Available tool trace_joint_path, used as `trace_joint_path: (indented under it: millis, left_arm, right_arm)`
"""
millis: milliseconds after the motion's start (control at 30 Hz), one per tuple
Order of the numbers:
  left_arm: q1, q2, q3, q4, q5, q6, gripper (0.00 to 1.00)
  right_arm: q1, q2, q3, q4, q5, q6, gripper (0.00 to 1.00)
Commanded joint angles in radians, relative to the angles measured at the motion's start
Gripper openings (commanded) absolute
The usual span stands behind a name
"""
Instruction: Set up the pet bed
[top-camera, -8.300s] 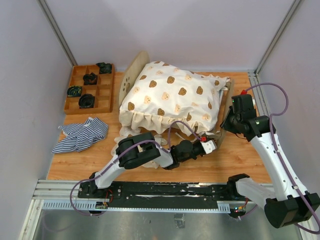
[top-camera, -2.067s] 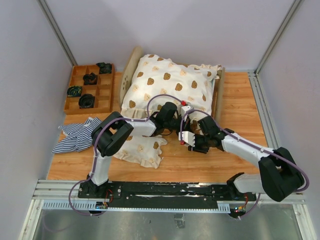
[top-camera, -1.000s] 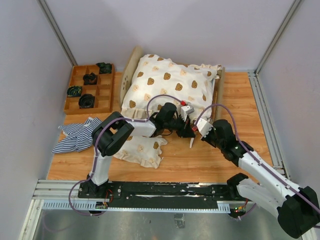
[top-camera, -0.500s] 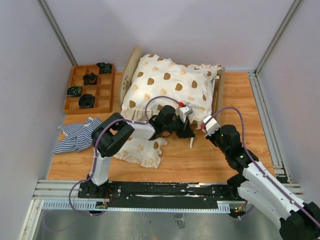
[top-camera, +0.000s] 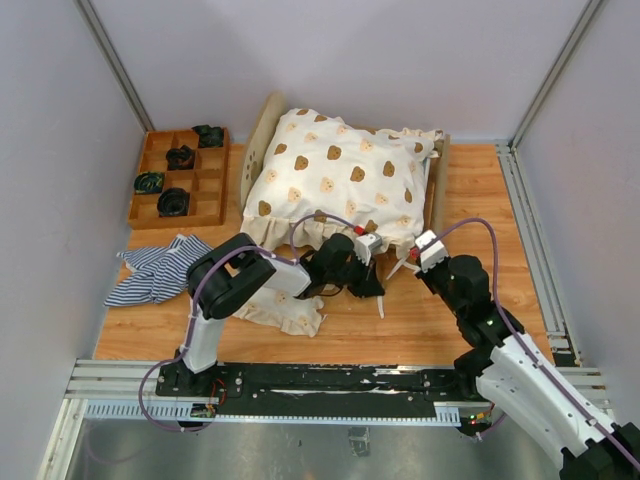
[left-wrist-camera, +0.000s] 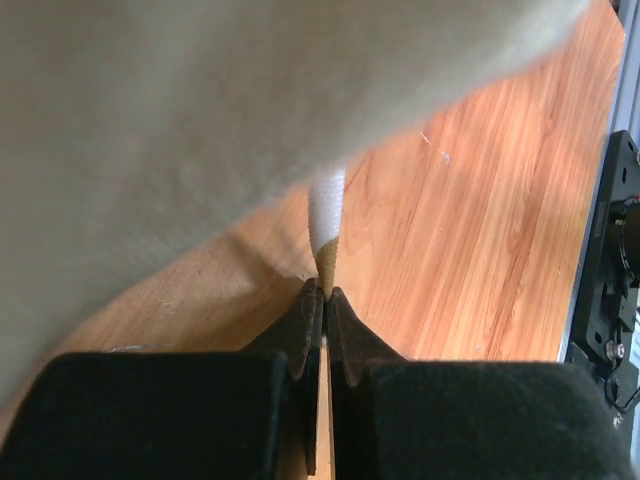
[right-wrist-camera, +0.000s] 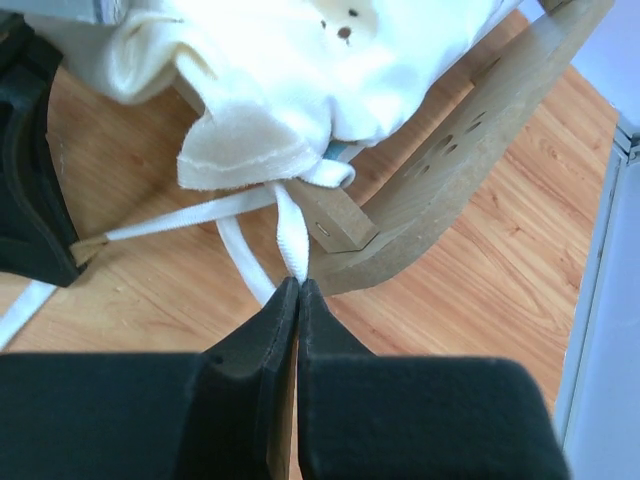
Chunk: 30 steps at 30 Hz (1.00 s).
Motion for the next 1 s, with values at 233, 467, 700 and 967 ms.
trace_joint_path:
  millis: [233, 467, 700, 967]
  left_arm:
    - [-0.037, -0.073, -0.088, 0.014, -0.116, -0.054, 0.3]
    - [-0.038, -0.152, -0.101, 0.18, -0.32, -0.006, 0.37]
    - [-0.038, -0.085, -0.075, 0.366, -0.344, 0.025, 0.38]
    - [-0.053, 0.006, -0.034, 0.501, -0.326, 0.06, 0.37]
  right_arm:
    - [-0.041, 0.185, 0.002, 0.122, -0.036, -0.026, 0.0]
    - [-0.07, 0.231, 0.054, 0.113, -0.134, -0.074, 0.0]
    - [-0.169, 0.171, -0.002, 0.146, -0.277, -0.039, 0.0]
    - [-0.177, 0.201, -0.002, 0.144, -0.313, -0.035, 0.0]
